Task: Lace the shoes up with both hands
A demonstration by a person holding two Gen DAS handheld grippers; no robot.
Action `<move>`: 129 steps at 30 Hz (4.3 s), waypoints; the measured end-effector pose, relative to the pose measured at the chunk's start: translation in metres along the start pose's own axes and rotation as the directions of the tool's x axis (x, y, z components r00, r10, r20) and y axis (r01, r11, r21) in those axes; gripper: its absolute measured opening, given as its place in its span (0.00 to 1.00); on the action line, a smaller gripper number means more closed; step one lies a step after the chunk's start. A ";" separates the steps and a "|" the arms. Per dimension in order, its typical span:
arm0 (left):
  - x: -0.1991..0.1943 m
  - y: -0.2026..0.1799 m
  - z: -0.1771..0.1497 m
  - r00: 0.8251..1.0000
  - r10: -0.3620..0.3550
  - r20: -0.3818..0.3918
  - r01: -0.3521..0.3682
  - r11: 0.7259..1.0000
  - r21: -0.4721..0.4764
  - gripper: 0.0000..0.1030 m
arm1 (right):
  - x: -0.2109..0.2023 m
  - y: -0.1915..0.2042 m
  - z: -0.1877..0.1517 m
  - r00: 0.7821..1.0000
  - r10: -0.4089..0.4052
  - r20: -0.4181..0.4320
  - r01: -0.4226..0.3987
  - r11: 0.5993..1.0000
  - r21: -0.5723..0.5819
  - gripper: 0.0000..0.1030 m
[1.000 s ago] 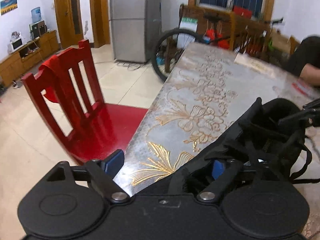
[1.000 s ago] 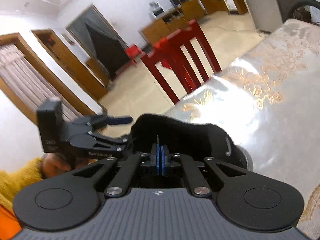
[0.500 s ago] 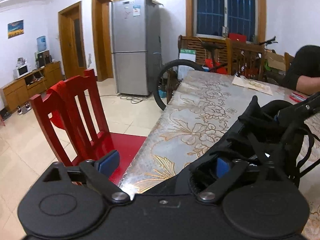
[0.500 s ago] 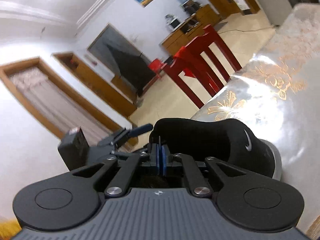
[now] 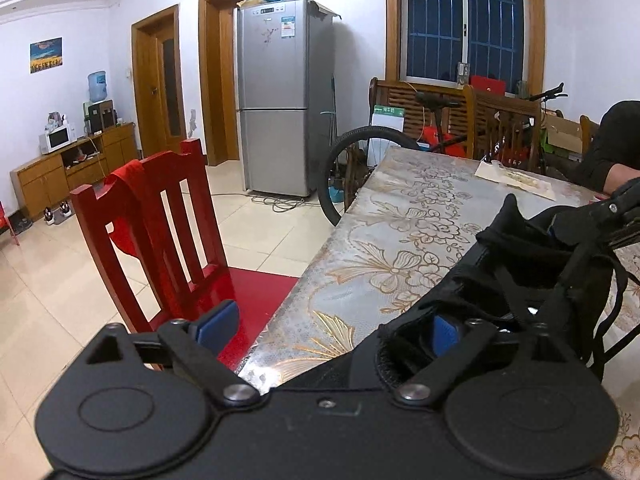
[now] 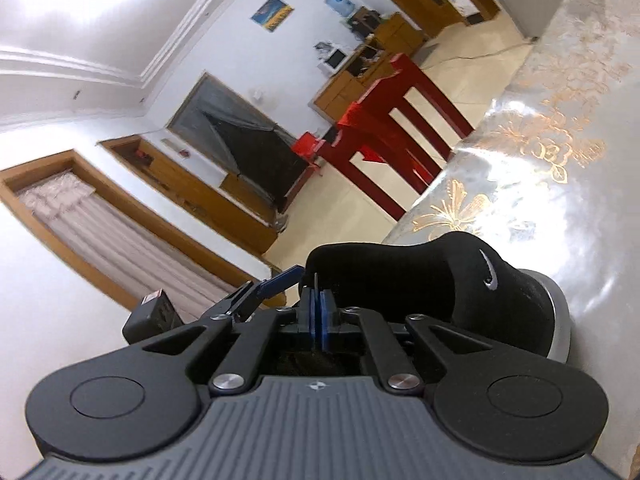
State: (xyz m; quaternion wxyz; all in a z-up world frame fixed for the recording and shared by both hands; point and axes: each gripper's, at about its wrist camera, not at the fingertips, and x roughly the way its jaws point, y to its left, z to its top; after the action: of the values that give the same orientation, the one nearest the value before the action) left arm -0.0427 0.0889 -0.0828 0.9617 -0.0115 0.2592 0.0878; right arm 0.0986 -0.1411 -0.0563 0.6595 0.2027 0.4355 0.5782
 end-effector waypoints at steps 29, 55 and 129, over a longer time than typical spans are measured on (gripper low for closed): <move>-0.002 0.005 -0.005 0.999 -0.019 0.028 0.020 1.000 -0.002 0.91 | -0.001 0.008 -0.003 0.992 -0.096 0.082 0.093 0.995 0.041 0.03; -0.019 0.001 -0.011 0.993 -0.037 0.112 0.035 0.999 0.023 0.82 | 0.021 0.023 -0.009 0.976 -0.164 0.145 0.182 0.976 -0.121 0.03; -0.019 0.080 0.158 0.824 -0.565 0.049 0.559 0.794 -0.239 0.01 | 0.019 0.111 0.009 0.712 -0.660 0.239 0.666 0.743 0.070 0.62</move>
State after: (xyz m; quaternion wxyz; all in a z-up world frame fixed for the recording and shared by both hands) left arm 0.0059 0.1751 0.0655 0.9322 -0.2066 0.2433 -0.1706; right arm 0.0398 -0.0940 0.0272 0.8739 0.0966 0.3869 0.2780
